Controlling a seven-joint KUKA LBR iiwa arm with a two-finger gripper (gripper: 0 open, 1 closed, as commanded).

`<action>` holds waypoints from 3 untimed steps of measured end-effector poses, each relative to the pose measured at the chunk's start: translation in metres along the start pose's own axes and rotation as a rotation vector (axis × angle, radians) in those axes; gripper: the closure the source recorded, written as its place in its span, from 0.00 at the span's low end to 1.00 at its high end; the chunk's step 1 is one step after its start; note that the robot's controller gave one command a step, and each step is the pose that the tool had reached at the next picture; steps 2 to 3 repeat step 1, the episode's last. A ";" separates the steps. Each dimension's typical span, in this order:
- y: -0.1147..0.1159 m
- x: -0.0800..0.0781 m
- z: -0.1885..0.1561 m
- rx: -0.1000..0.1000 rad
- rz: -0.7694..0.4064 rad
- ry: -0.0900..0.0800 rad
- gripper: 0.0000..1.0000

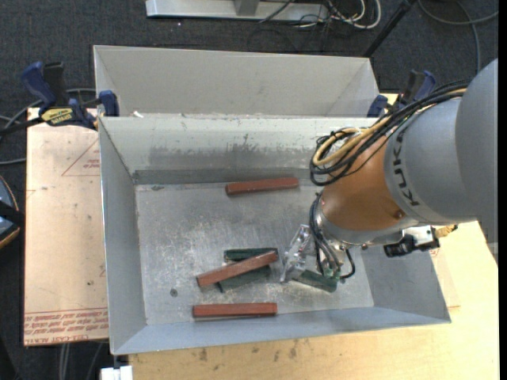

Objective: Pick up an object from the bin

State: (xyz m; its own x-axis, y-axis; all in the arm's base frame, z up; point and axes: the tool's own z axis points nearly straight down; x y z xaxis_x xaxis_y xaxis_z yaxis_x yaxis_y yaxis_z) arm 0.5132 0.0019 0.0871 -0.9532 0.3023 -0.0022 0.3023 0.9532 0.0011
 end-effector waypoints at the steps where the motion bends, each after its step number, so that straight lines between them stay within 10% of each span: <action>1: 0.000 0.002 -0.012 0.002 -0.001 0.008 1.00; 3: 0.000 0.002 -0.012 0.002 -0.001 0.008 1.00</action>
Offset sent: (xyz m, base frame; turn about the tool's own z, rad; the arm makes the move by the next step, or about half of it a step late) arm 0.0001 0.0000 0.0519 0.0000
